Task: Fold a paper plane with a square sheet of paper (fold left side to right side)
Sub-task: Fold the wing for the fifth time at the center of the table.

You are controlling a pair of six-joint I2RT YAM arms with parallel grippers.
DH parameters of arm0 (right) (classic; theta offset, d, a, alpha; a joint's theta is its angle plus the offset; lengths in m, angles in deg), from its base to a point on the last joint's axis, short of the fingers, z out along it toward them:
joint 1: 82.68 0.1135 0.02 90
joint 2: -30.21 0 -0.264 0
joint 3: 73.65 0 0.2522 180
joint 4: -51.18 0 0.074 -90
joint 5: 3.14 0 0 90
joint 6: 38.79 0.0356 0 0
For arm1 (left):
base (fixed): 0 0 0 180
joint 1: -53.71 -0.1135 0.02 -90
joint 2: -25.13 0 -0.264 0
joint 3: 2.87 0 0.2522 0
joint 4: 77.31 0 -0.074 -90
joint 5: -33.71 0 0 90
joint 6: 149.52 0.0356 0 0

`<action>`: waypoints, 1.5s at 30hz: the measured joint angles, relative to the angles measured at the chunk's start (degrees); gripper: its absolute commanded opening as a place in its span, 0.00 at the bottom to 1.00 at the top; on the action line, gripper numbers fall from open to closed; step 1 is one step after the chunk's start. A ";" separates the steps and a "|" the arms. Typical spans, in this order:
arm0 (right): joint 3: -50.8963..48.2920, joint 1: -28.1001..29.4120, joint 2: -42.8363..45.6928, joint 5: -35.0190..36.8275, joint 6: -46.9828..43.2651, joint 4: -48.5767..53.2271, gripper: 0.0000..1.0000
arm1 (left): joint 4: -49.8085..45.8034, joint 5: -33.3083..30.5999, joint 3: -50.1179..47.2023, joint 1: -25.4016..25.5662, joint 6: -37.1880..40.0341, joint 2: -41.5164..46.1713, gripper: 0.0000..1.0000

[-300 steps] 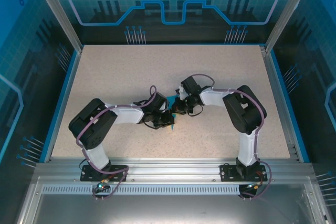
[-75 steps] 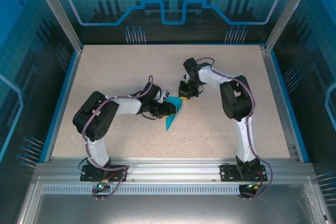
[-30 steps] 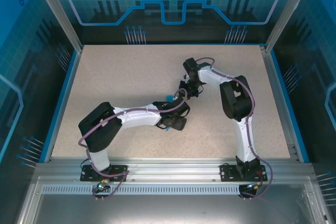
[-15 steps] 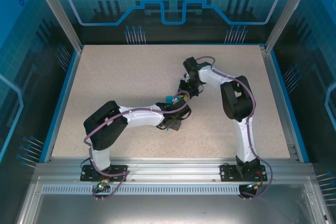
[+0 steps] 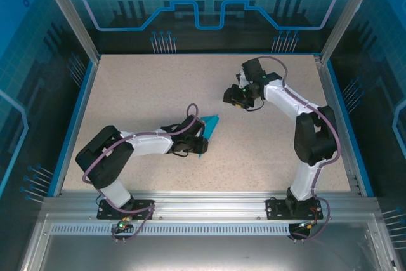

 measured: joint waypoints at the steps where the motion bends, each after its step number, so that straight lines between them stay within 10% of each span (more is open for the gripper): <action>1: -1.07 0.00 0.00 -0.66 -0.44 -0.72 0.45 | 1.11 1.38 -0.68 -0.68 -0.22 0.20 0.31; 34: 2.25 6.64 -13.77 -3.19 0.50 -4.04 0.23 | 8.09 9.81 -2.78 -2.99 -2.99 -0.52 0.26; 45: 7.63 6.64 -16.96 -0.02 -0.20 -1.38 0.24 | 6.25 10.86 -3.13 -2.99 -2.86 3.58 0.55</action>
